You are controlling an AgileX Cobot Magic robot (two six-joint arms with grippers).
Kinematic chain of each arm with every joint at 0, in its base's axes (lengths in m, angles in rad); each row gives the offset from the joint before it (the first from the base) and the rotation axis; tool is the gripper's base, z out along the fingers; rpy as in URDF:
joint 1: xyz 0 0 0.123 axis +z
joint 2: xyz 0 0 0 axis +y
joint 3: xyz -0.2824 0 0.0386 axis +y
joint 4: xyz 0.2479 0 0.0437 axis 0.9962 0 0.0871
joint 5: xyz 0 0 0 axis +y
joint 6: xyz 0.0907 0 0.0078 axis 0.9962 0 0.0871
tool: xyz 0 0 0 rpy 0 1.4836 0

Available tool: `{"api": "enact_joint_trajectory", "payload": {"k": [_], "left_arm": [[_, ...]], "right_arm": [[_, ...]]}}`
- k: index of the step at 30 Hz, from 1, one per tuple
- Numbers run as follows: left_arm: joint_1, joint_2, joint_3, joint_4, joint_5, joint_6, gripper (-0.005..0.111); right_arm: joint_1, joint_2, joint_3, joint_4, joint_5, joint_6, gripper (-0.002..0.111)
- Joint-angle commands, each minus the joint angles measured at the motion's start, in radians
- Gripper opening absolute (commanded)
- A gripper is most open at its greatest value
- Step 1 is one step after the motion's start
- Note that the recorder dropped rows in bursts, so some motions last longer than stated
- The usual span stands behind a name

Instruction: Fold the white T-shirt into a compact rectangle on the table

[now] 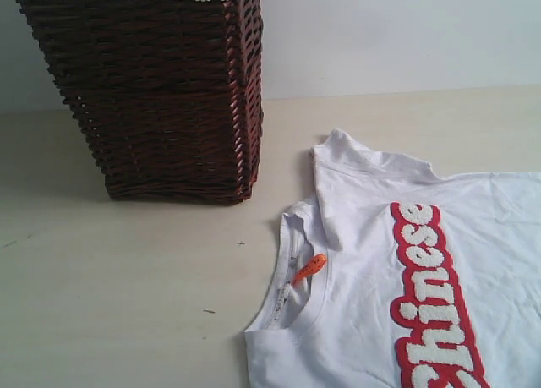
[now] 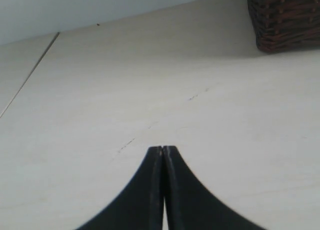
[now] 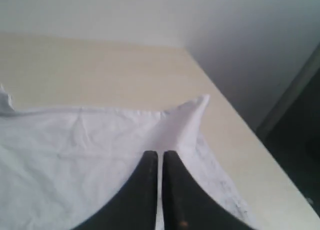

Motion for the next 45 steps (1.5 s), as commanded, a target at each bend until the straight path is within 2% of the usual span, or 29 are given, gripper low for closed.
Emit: {"api": "enact_joint_trajectory", "payload": {"k": [1, 5, 8, 12, 18, 22, 28, 34, 40, 45], "left_arm": [[0.002, 0.002, -0.003, -0.009, -0.003, -0.006, 0.000], [0.002, 0.002, -0.003, -0.009, -0.003, -0.006, 0.000], [0.002, 0.002, -0.003, -0.009, -0.003, -0.006, 0.000], [0.002, 0.002, -0.003, -0.009, -0.003, -0.006, 0.000], [0.002, 0.002, -0.003, -0.009, -0.003, -0.006, 0.000], [0.002, 0.002, -0.003, -0.009, -0.003, -0.006, 0.000], [0.002, 0.002, -0.003, -0.009, -0.003, -0.006, 0.000], [0.002, 0.002, -0.003, -0.009, -0.003, -0.006, 0.000], [0.002, 0.002, -0.003, -0.009, -0.003, -0.006, 0.000], [0.002, 0.002, -0.003, -0.009, -0.003, -0.006, 0.000]], "right_arm": [[0.001, 0.291, -0.146, 0.040, 0.131, -0.225, 0.000], [0.001, 0.444, -0.244, 0.047, 0.098, -0.327, 0.000], [0.001, 0.531, -0.288, 0.085, -0.025, -0.395, 0.000], [-0.022, 0.645, -0.317, 0.223, -0.240, -0.583, 0.000], [-0.226, 0.802, -0.322, 0.248, -0.265, -0.735, 0.000], [-0.383, 0.843, -0.322, 0.246, -0.120, -0.792, 0.000], [-0.502, 0.905, -0.322, 0.243, -0.060, -0.817, 0.000], [-0.547, 0.991, -0.320, 0.202, -0.073, -0.817, 0.000], [-0.548, 1.012, -0.320, 0.198, -0.254, -0.817, 0.000], [-0.548, 1.012, -0.320, 0.162, -0.314, -0.817, 0.000]]}}
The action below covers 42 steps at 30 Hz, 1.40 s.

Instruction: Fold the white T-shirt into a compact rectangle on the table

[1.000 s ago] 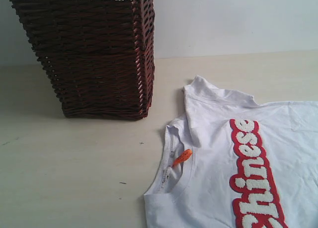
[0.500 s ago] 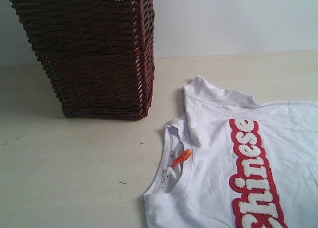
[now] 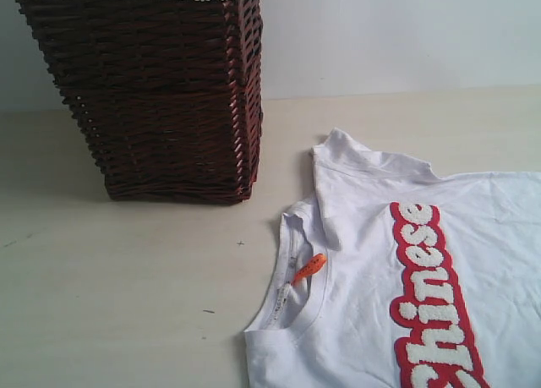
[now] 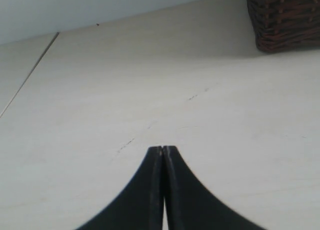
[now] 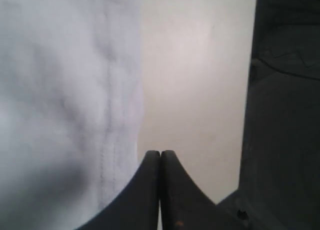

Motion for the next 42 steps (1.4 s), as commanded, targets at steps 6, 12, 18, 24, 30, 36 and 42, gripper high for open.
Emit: {"api": "enact_joint_trajectory", "payload": {"k": [6, 12, 18, 24, 30, 36, 42], "left_arm": [[0.002, 0.002, -0.003, -0.009, -0.003, -0.006, 0.000], [0.002, 0.002, -0.003, -0.009, -0.003, -0.006, 0.000], [0.002, 0.002, -0.003, -0.009, -0.003, -0.006, 0.000], [0.002, 0.002, -0.003, -0.009, -0.003, -0.006, 0.000], [0.002, 0.002, -0.003, -0.009, -0.003, -0.006, 0.000], [0.002, 0.002, -0.003, -0.009, -0.003, -0.006, 0.000], [0.002, 0.002, -0.003, -0.009, -0.003, -0.006, 0.000]], "right_arm": [[-0.005, 0.000, -0.002, -0.028, 0.011, -0.011, 0.000], [-0.005, -0.133, -0.002, -0.028, 0.433, 0.223, 0.000], [-0.002, -0.332, -0.002, 0.001, 0.898, 0.180, 0.000], [-0.002, -0.340, -0.002, 0.157, 0.626, -0.013, 0.000], [-0.002, -0.219, -0.029, 0.115, 0.843, 0.091, 0.000], [-0.002, -0.093, -0.062, 0.195, 0.768, 0.350, 0.000], [-0.002, -0.007, -0.064, 0.100, 0.739, 0.419, 0.000]]}}
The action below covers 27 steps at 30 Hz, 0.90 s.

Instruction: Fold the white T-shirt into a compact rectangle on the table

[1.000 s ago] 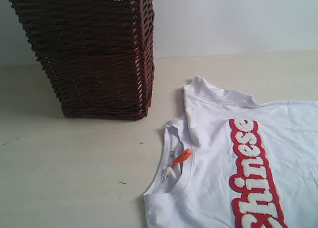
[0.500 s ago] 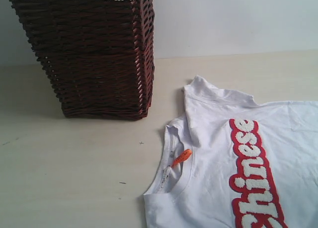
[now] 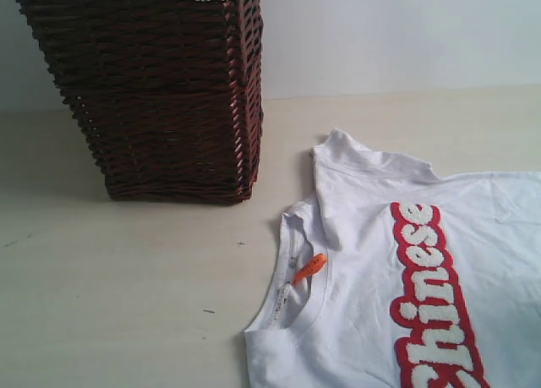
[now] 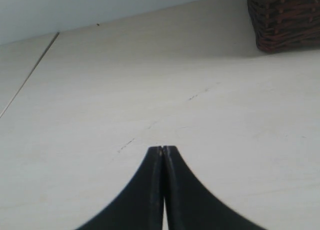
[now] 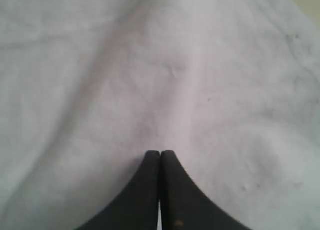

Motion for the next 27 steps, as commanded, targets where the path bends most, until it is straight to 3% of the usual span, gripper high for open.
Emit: {"api": "enact_joint_trajectory", "payload": {"k": [1, 8, 15, 19, 23, 27], "left_arm": [[0.002, 0.002, -0.003, -0.009, -0.003, -0.006, 0.000], [0.002, 0.002, -0.003, -0.009, -0.003, -0.006, 0.000], [0.002, 0.002, -0.003, -0.009, -0.003, -0.006, 0.000], [0.002, 0.002, -0.003, -0.009, -0.003, -0.006, 0.000], [0.002, 0.002, -0.003, -0.009, -0.003, -0.006, 0.000], [0.002, 0.002, -0.003, -0.009, -0.003, -0.006, 0.000]], "right_arm": [[-0.001, 0.048, -0.007, -0.121, 0.002, 0.037, 0.000], [-0.001, 0.094, -0.005, -0.143, -0.183, 0.016, 0.000], [-0.001, 0.013, -0.055, -0.137, 0.027, -0.035, 0.000], [-0.001, -0.107, -0.075, -0.164, 0.039, -0.014, 0.000], [-0.016, -0.186, -0.057, -0.470, -0.095, 0.072, 0.000], [-0.098, -0.144, -0.019, -0.820, -0.053, 0.277, 0.000]]}}
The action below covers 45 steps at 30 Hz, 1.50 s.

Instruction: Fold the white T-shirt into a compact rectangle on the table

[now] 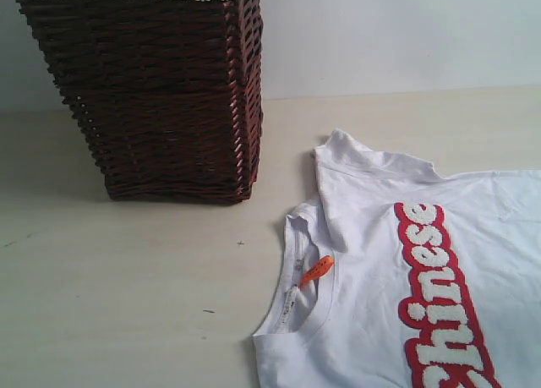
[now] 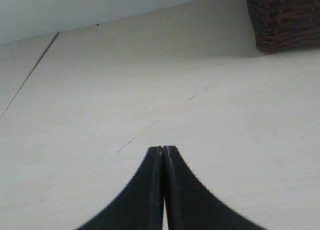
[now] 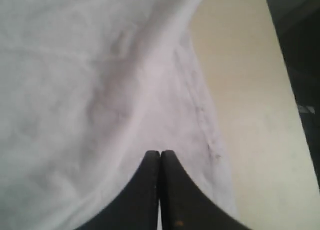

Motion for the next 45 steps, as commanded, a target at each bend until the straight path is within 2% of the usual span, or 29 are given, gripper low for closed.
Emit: {"api": "enact_joint_trajectory", "payload": {"k": [1, 3, 10, 12, 13, 15, 17, 22, 36, 45], "left_arm": [[0.002, 0.002, -0.003, -0.009, -0.003, -0.006, 0.000], [0.002, 0.002, -0.003, -0.009, -0.003, -0.006, 0.000], [0.002, 0.002, -0.003, -0.009, -0.003, -0.006, 0.000], [0.002, 0.002, -0.003, -0.009, -0.003, -0.006, 0.000], [0.002, 0.002, -0.003, -0.009, -0.003, -0.006, 0.000], [0.002, 0.002, -0.003, -0.009, -0.003, -0.006, 0.000], [0.002, 0.002, -0.003, -0.009, -0.003, -0.006, 0.000], [0.002, 0.002, -0.003, -0.009, -0.003, -0.006, 0.000], [0.002, 0.002, -0.003, -0.009, -0.003, -0.006, 0.000], [0.002, 0.002, -0.003, -0.009, -0.003, -0.006, 0.000]], "right_arm": [[-0.086, 0.046, 0.042, -0.394, 0.038, 0.231, 0.000], [-0.136, 0.097, 0.041, -0.525, 0.050, 0.391, 0.000], [-0.230, 0.175, 0.041, -0.684, 0.070, 0.420, 0.000], [-0.262, 0.175, 0.041, -0.816, 0.140, 0.516, 0.000], [-0.270, 0.175, 0.041, -0.963, 0.208, 0.617, 0.000], [-0.270, 0.175, 0.041, -1.126, 0.276, 0.763, 0.000], [-0.270, 0.175, 0.041, -1.200, 0.283, 0.816, 0.000], [-0.270, 0.118, 0.041, -1.129, 0.232, 0.820, 0.000], [-0.268, 0.152, 0.039, -0.884, -0.318, 0.816, 0.000], [-0.268, 0.331, 0.039, -0.919, -0.354, 0.833, 0.000]]}}
